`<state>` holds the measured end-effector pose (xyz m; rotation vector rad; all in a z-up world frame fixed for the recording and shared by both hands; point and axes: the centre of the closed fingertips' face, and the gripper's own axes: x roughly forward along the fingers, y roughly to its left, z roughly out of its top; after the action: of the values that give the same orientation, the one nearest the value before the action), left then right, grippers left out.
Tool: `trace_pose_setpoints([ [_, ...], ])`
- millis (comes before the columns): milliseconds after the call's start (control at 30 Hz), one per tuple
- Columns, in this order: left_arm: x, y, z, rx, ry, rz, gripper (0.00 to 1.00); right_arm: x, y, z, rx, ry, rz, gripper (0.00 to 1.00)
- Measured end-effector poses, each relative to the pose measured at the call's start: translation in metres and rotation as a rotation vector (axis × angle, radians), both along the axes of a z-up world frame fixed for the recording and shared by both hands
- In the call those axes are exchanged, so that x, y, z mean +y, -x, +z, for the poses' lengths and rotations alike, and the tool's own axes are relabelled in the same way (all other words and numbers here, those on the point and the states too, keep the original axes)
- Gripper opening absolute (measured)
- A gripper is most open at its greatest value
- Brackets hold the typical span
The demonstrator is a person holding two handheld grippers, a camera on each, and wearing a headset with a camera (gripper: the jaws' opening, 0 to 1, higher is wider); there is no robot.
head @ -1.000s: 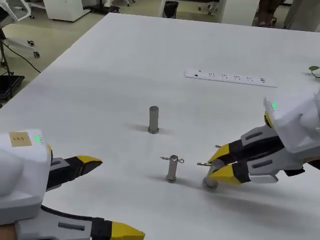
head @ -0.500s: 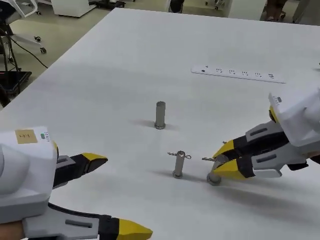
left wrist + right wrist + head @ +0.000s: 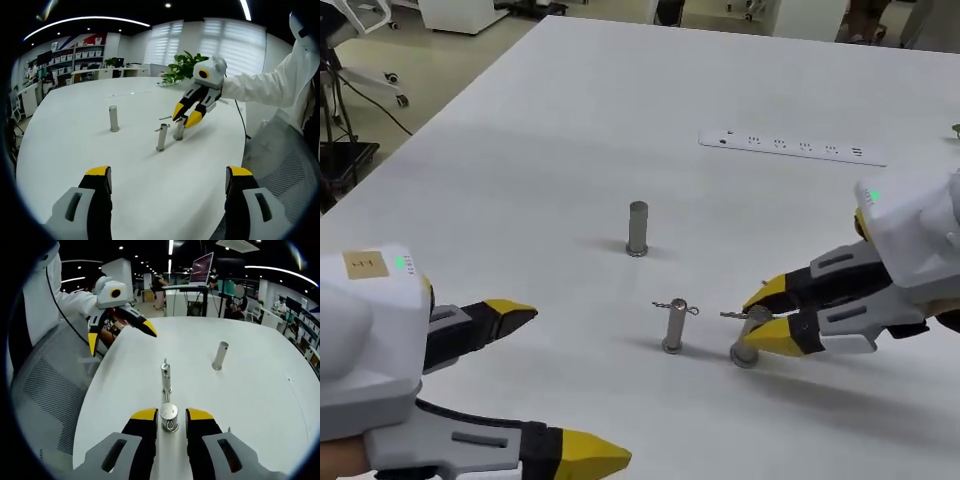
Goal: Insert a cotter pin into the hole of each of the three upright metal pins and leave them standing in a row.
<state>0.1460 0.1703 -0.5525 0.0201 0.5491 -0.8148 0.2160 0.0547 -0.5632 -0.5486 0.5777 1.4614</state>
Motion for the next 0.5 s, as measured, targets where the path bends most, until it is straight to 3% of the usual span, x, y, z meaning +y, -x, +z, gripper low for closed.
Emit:
trace_pose_setpoints([
  [167,0.0,-0.004,0.007,-0.028,-0.003,-0.006,0.94,-0.01,-0.003,0.017,-0.036,-0.01,-0.089,0.32],
  [200,0.0,-0.007,0.012,-0.073,-0.017,-0.018,0.93,-0.018,-0.007,0.022,-0.07,0.002,-0.134,0.34],
  [267,-0.002,-0.007,0.017,-0.082,-0.016,-0.026,0.93,-0.024,-0.008,0.031,-0.108,-0.009,-0.179,0.37],
  [367,-0.003,-0.008,0.019,-0.096,-0.023,-0.036,0.93,-0.027,0.001,0.043,-0.064,-0.063,-0.234,0.41],
  [500,-0.004,-0.01,0.02,-0.099,-0.026,-0.044,0.93,-0.038,0.007,0.051,-0.063,-0.074,-0.302,0.46],
])
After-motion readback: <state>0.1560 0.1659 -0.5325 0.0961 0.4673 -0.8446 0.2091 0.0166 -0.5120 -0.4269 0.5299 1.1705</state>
